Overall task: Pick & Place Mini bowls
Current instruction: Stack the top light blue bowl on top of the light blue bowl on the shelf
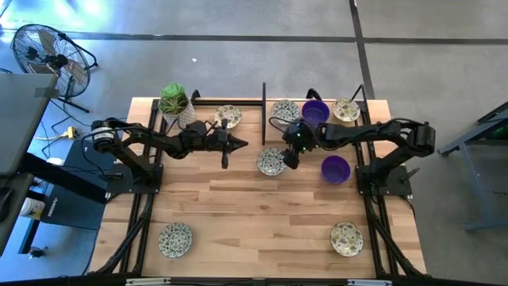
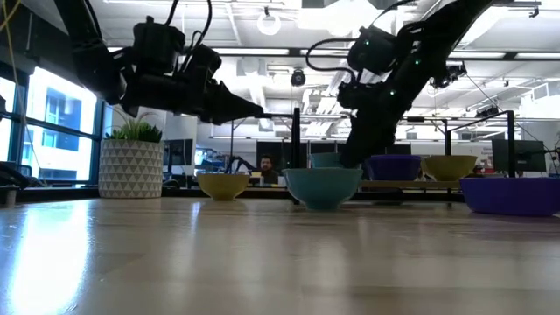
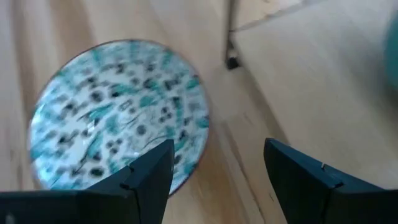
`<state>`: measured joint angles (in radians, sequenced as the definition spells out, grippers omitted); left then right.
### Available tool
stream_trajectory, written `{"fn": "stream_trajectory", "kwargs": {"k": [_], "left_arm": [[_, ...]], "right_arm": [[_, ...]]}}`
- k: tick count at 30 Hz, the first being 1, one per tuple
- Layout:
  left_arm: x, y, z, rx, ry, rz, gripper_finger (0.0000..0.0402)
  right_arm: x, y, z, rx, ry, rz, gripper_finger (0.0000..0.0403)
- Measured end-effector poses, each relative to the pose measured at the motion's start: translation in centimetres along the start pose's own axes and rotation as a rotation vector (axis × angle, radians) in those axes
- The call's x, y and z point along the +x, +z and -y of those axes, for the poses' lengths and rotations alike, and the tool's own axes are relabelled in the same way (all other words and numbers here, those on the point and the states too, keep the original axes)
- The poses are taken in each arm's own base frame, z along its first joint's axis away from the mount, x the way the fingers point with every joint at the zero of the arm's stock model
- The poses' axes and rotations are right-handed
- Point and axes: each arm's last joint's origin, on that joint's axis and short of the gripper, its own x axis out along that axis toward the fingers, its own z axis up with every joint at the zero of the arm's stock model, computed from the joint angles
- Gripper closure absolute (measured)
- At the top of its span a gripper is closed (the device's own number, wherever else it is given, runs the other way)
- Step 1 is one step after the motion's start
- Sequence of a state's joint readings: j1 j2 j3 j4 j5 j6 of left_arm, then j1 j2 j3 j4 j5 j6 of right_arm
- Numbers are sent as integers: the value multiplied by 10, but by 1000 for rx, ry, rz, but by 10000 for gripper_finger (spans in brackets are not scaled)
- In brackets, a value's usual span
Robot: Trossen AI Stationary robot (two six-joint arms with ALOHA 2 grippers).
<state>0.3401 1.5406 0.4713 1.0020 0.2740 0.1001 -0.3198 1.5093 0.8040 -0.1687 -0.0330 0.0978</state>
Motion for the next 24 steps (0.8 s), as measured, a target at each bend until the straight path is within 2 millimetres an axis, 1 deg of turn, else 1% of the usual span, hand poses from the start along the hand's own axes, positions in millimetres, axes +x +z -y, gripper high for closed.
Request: {"fn": "stream_trajectory", "kwargs": {"k": [6, 8, 10, 13, 15, 20, 24], "left_arm": [[0, -1, 0, -19, -5, -10, 402], [0, -1, 0, -31, -5, -10, 402], [0, -1, 0, -34, -6, -11, 402], [0, -1, 0, -35, -5, -9, 402], [0, -1, 0, -35, -5, -7, 402], [0, -1, 0, -32, -5, -8, 402], [0, -1, 0, -31, -5, -9, 402]], "right_arm": [[-15, 1, -7, -201, 8, 8, 167], [-21, 2, -13, -284, 17, 25, 167], [-24, 2, -21, -375, -13, 37, 167], [-25, -1, -32, -521, -57, 30, 167], [-24, -5, -41, -600, -50, 9, 167], [-24, -12, -58, -696, -3, -18, 167], [-24, -17, -67, -752, 21, -34, 167]]}}
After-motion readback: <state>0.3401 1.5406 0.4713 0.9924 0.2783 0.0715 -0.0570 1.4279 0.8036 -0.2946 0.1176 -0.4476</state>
